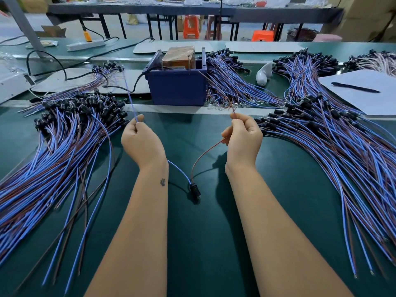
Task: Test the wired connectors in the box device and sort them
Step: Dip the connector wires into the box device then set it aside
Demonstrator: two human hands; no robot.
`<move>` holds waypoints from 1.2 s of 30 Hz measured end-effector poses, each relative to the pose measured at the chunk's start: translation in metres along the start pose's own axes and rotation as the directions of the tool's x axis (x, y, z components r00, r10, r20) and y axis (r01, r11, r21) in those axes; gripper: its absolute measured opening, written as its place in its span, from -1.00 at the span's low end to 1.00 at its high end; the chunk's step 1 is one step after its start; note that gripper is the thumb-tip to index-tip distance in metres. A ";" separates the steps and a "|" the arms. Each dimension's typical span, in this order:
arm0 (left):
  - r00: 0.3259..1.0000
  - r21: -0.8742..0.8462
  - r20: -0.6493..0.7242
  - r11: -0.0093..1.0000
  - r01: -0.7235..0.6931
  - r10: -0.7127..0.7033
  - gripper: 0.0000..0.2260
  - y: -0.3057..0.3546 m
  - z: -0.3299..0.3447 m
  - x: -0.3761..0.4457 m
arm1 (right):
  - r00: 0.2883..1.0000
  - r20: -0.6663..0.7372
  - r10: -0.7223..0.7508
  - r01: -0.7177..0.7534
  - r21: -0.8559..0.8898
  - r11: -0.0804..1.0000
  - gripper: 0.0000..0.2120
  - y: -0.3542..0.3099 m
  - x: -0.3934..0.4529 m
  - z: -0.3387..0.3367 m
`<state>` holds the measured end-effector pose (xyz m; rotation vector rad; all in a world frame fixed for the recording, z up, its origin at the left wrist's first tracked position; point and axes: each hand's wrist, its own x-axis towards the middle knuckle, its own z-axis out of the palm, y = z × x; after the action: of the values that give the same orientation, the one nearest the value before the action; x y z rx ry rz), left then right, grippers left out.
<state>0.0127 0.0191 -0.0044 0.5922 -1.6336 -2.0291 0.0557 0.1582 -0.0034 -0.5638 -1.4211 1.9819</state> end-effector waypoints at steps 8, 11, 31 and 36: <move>0.989 0.133 0.145 0.991 0.009 -0.028 -0.69 -0.004 0.002 -0.004 | 0.996 0.087 -0.013 0.015 -0.032 0.999 -0.80 0.001 0.000 0.000; 0.985 0.145 0.172 0.989 -0.009 -0.016 -0.71 -0.004 0.002 -0.005 | 0.991 0.131 -0.028 0.040 -0.091 0.995 -0.80 0.003 0.000 0.001; 0.969 0.170 0.247 0.985 -0.039 -0.005 -0.74 -0.003 0.003 -0.007 | 0.979 0.187 -0.086 0.134 -0.261 0.956 -0.82 0.011 0.008 0.007; 0.969 0.162 0.249 0.986 -0.032 -0.009 -0.74 -0.003 0.003 -0.006 | 0.979 0.179 -0.101 0.151 -0.292 0.944 -0.82 0.013 0.010 0.008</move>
<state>0.0156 0.0260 -0.0061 0.3933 -1.9603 -2.0394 0.0402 0.1567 -0.0129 -0.4368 -1.8353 1.7507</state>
